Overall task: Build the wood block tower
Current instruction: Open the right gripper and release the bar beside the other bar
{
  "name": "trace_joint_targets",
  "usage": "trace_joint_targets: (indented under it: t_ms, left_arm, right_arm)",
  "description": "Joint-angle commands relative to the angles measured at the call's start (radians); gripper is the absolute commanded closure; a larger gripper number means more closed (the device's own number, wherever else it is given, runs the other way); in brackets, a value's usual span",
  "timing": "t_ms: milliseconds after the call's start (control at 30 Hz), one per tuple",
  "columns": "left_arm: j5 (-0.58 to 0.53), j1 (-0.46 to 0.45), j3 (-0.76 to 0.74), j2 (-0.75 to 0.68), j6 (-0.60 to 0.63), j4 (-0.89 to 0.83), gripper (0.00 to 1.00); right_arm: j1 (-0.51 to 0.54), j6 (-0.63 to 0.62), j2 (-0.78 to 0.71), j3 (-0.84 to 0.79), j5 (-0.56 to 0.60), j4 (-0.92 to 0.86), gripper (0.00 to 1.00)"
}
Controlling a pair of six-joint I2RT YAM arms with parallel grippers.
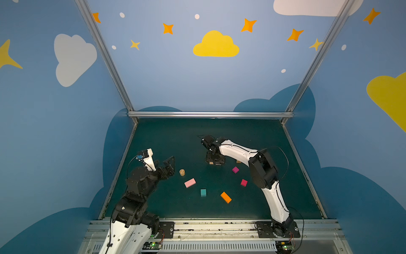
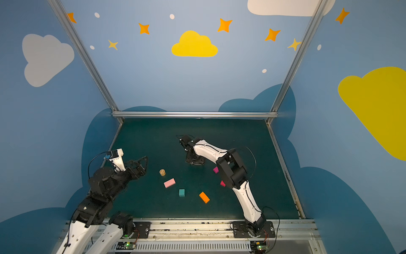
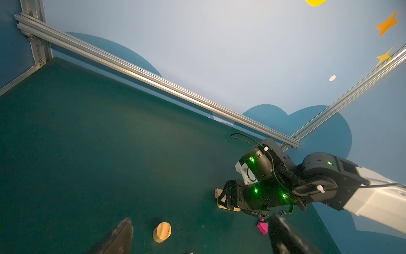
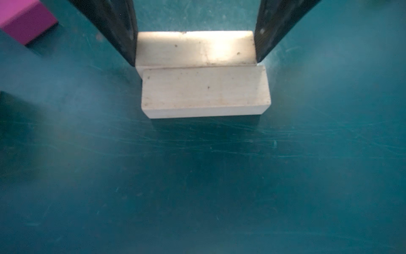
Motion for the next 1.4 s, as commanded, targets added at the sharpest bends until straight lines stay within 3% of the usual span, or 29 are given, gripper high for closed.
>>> trace_joint_targets:
  t_ms: [0, 633, 1367]
  left_arm:
    - [-0.013, -0.002, -0.006, -0.010, 0.015, 0.019, 0.05]
    - [-0.016, -0.002, -0.006, -0.010, 0.014, 0.018, 0.05]
    - [-0.018, -0.002, -0.004, -0.012, 0.018, 0.015, 0.04]
  right_arm:
    - [-0.001, 0.009, 0.036, 0.012, -0.001, -0.021, 0.22]
    - [-0.004, -0.024, -0.002, 0.015, 0.010, -0.013, 0.11]
    - [-0.004, -0.065, -0.068, 0.027, 0.042, -0.028, 0.10]
